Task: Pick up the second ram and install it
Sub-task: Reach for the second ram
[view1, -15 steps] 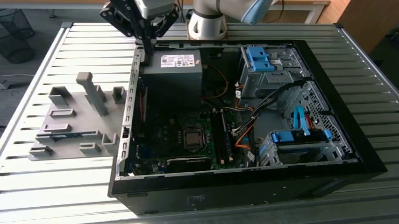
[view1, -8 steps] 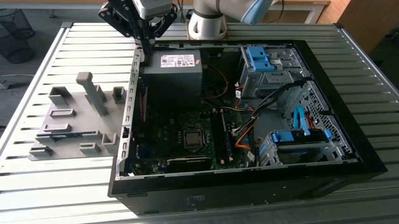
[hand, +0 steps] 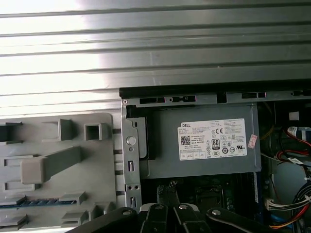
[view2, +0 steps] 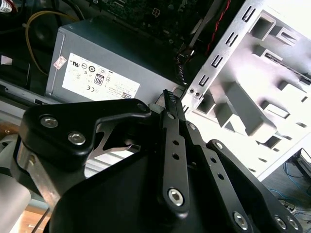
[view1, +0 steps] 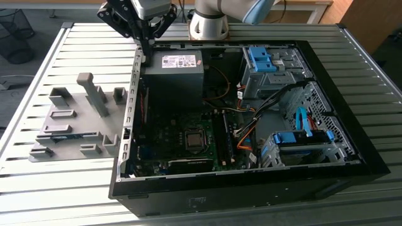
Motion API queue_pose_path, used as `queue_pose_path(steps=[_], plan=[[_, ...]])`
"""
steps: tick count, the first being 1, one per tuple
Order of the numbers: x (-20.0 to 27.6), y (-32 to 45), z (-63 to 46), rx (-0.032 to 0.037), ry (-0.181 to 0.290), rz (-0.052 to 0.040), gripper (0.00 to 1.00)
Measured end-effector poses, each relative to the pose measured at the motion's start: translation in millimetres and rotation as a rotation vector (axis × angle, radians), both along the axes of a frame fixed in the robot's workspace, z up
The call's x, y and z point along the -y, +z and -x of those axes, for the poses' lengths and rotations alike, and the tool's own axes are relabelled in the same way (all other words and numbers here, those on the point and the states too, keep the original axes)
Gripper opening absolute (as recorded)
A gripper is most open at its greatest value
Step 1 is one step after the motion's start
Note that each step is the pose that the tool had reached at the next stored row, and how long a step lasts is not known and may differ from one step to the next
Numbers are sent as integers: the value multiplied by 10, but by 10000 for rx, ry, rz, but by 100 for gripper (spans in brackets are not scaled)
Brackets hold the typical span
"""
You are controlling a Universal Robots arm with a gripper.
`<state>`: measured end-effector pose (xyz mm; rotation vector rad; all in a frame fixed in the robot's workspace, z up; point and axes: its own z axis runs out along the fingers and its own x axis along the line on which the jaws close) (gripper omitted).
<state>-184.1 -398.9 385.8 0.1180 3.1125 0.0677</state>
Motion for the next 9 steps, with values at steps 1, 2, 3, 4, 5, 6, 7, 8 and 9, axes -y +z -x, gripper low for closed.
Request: queue_pose_path(steps=[1,2,3,4,5,6,7,8,9], plan=[[0,0,4,0,0,0,11],[0,-1,8,0,0,0,11],[0,-1,12,0,0,0,11],[0,-1,17,0,0,0,11],[0,-1,21,0,0,0,11],[0,-2,25,0,0,0,11],[0,-2,29,0,0,0,11],[0,-2,33,0,0,0,11],[0,-2,37,-1,0,0,11]])
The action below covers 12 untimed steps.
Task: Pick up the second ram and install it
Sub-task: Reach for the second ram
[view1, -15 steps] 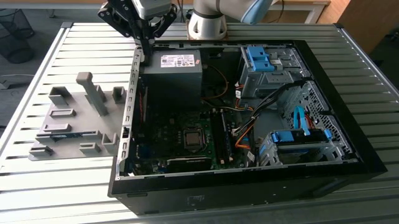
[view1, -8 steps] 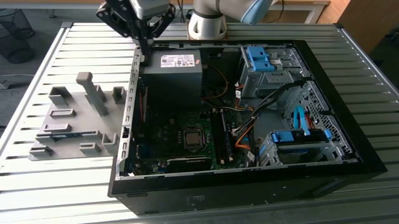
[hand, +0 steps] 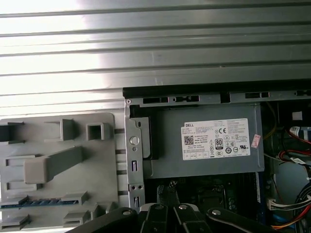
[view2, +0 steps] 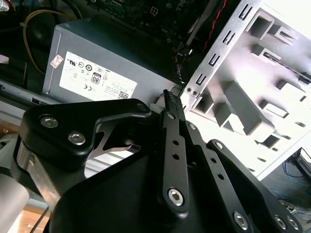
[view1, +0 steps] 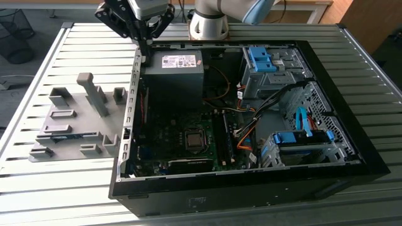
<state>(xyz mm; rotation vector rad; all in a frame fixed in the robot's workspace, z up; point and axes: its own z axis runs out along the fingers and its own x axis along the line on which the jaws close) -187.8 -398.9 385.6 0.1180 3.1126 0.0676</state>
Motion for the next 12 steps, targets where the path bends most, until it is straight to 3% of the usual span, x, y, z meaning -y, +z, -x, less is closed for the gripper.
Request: queue_pose_path(steps=[12], plan=[[0,-3,47,0,0,0,11]])
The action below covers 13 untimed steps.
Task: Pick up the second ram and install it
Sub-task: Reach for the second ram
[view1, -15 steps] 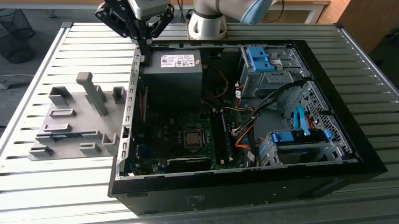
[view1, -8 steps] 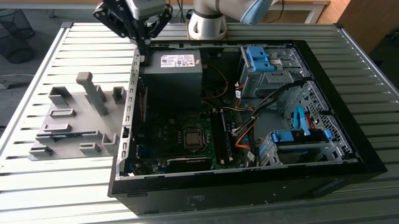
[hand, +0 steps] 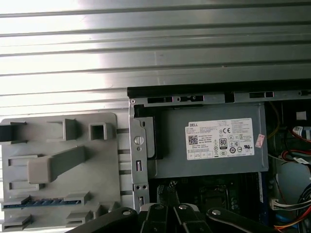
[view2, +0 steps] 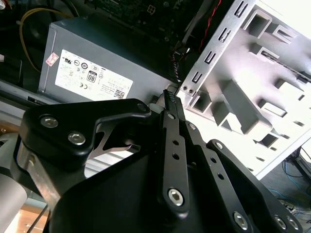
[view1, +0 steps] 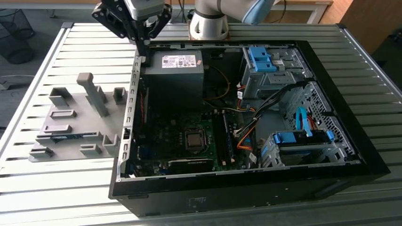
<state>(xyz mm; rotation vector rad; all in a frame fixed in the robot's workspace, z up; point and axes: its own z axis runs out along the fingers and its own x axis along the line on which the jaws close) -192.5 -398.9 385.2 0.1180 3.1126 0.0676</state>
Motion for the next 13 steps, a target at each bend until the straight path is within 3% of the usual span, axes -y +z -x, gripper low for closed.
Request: queue_pose_path(steps=[13], plan=[[0,-3,54,0,0,0,11]])
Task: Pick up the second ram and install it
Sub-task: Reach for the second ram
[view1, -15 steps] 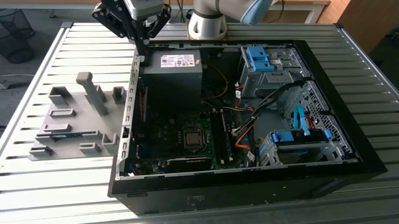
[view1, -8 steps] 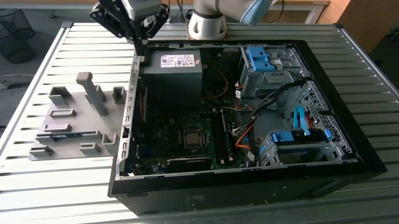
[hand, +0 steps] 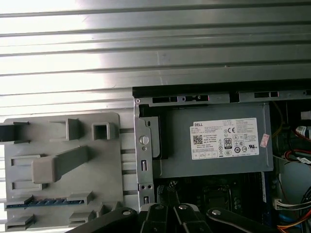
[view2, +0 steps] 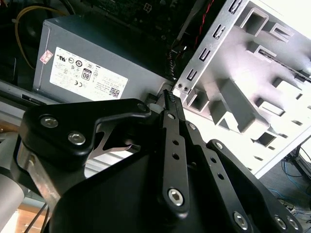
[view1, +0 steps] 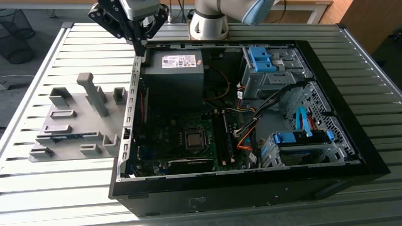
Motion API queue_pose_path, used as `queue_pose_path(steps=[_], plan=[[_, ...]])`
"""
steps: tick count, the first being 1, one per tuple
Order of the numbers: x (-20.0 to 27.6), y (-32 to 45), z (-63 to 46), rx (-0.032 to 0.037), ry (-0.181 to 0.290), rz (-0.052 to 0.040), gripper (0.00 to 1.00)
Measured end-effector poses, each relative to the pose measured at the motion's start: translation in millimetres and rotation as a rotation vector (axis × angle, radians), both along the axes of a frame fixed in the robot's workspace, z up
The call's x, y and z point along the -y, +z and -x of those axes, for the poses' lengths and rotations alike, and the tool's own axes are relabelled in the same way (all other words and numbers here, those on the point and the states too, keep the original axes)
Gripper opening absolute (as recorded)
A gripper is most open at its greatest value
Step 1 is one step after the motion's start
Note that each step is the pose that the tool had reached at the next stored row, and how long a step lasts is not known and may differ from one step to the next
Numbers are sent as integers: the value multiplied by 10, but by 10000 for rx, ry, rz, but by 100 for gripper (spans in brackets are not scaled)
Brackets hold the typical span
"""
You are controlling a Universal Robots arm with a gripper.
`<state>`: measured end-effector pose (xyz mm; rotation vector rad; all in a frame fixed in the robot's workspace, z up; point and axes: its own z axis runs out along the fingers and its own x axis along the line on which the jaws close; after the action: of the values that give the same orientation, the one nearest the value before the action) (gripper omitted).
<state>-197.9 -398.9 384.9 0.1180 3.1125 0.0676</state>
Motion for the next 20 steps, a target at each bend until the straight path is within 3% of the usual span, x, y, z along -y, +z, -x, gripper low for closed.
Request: queue_pose_path(steps=[20], plan=[[0,-5,98,0,-1,0,11]])
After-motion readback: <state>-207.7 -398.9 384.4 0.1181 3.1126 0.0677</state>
